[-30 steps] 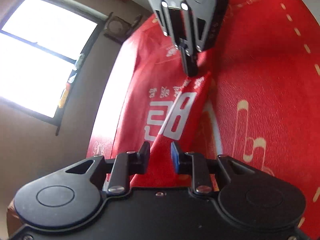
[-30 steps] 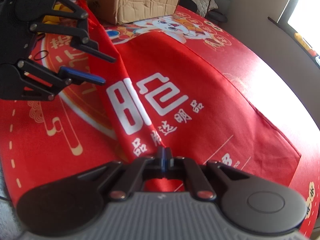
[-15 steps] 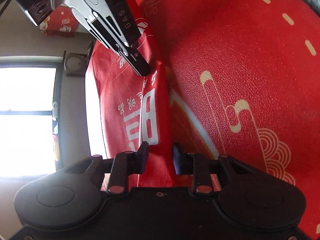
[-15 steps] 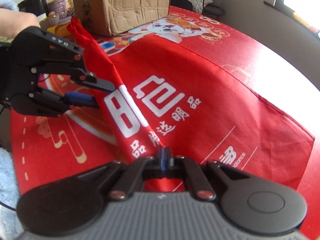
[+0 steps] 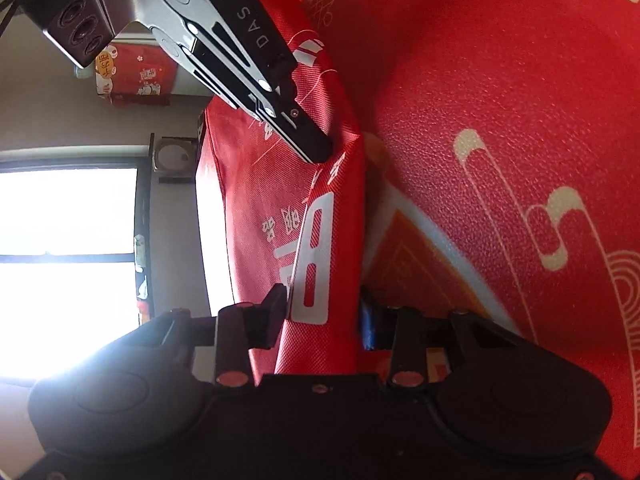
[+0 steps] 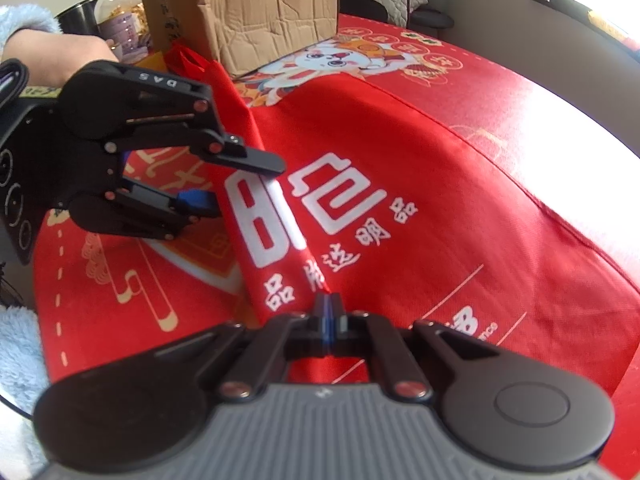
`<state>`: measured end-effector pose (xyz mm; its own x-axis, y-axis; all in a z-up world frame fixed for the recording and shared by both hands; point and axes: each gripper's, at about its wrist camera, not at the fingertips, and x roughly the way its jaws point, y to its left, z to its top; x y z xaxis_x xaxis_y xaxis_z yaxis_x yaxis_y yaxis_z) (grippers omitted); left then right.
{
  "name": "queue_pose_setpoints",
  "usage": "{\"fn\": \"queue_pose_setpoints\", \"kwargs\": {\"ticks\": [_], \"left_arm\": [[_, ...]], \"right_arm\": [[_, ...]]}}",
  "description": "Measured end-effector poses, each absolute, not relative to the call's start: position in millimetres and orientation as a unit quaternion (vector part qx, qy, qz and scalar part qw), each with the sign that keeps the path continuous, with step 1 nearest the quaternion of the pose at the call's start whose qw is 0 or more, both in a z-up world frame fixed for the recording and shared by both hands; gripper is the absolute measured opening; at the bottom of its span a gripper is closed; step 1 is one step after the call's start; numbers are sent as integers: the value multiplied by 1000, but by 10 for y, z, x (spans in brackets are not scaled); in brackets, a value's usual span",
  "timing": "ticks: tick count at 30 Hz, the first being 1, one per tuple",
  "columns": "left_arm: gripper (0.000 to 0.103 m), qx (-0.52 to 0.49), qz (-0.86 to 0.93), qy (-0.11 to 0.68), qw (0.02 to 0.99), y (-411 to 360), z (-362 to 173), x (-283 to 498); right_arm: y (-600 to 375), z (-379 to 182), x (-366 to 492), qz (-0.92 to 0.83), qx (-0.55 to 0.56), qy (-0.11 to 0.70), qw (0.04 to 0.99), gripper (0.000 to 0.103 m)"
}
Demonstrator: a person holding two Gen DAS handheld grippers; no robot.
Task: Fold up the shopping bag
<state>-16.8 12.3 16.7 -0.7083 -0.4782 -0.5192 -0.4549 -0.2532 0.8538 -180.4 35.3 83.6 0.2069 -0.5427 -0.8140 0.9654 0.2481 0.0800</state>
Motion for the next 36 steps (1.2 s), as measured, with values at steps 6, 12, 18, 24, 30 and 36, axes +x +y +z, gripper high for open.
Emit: {"fn": "queue_pose_setpoints", "kwargs": {"ticks": [6,12,18,24,30,36], "left_arm": [[13,394,-741,-542,25,125,332,-280],[14,431,-884,-172,54,-486,913,-496],[19,409,-910,36,55,-923,983,-378],[19,395,-902,168,53,-1192,972,-229],[19,406,-891,203,33,-1203,985,-131],[19,430,-877,209,44,-1044,995,-195]], "right_arm": [[383,823,-1820,-532,307,330,717,4],[435,809,-1870,-540,312,305,720,4],[536,781,-2089,-539,318,255,736,13],[753,810,-2474,-562,300,231,735,41],[1029,866,-2393,-542,278,232,758,40],[1166,889,-2155,-536,243,265,764,40]]}}
